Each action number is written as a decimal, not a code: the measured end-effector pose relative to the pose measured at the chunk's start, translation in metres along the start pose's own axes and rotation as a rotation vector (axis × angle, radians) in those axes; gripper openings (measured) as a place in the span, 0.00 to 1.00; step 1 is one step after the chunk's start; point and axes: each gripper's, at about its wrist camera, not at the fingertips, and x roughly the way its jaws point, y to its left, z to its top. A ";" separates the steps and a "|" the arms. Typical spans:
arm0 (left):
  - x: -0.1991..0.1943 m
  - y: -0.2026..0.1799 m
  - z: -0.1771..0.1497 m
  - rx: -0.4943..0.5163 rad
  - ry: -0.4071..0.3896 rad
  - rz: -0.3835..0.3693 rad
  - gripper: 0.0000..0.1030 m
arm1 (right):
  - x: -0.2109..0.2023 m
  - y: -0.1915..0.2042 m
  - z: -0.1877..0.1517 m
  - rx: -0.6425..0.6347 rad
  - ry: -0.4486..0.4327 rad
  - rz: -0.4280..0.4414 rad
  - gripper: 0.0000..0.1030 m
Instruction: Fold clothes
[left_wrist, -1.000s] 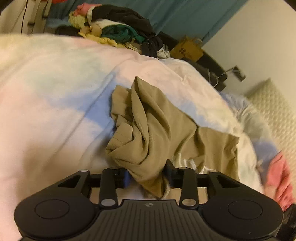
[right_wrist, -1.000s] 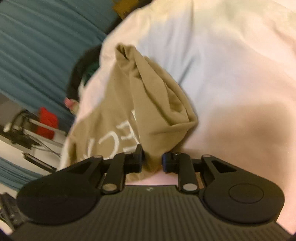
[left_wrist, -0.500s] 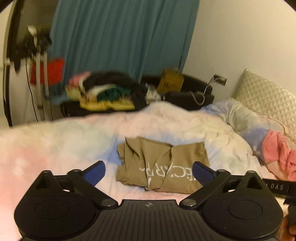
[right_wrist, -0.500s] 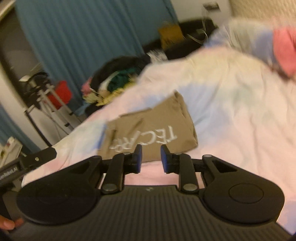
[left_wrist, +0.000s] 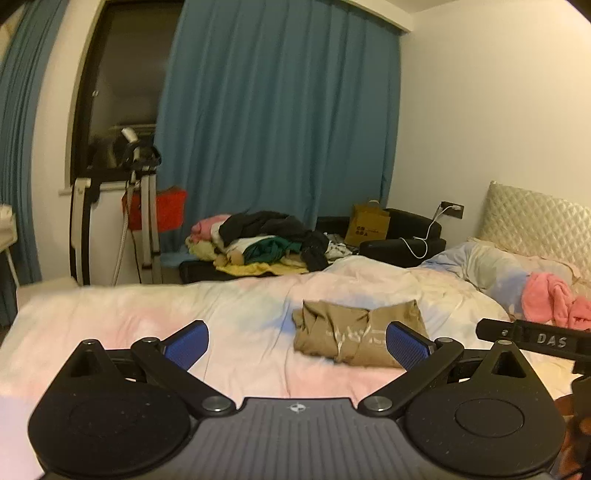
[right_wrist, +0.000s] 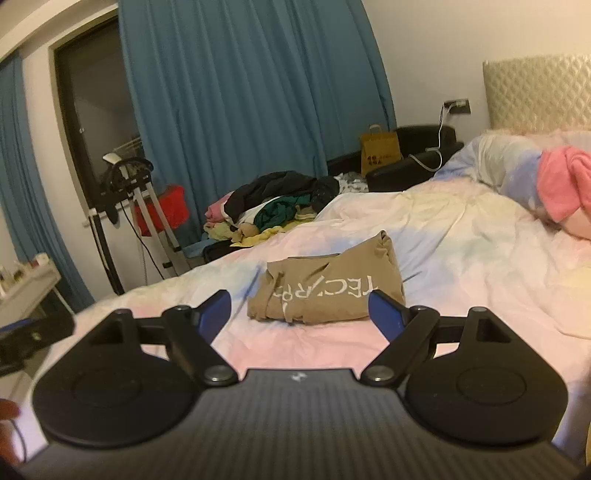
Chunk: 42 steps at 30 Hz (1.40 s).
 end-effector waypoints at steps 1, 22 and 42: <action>-0.003 0.003 -0.005 -0.003 0.001 0.012 1.00 | 0.001 0.001 -0.005 -0.008 0.000 -0.007 0.81; -0.036 -0.059 0.012 0.040 0.066 0.152 1.00 | 0.161 0.038 -0.052 -0.124 0.126 -0.185 0.80; 0.007 -0.129 -0.022 0.087 0.187 0.091 1.00 | 0.177 0.040 -0.072 -0.109 0.180 -0.160 0.80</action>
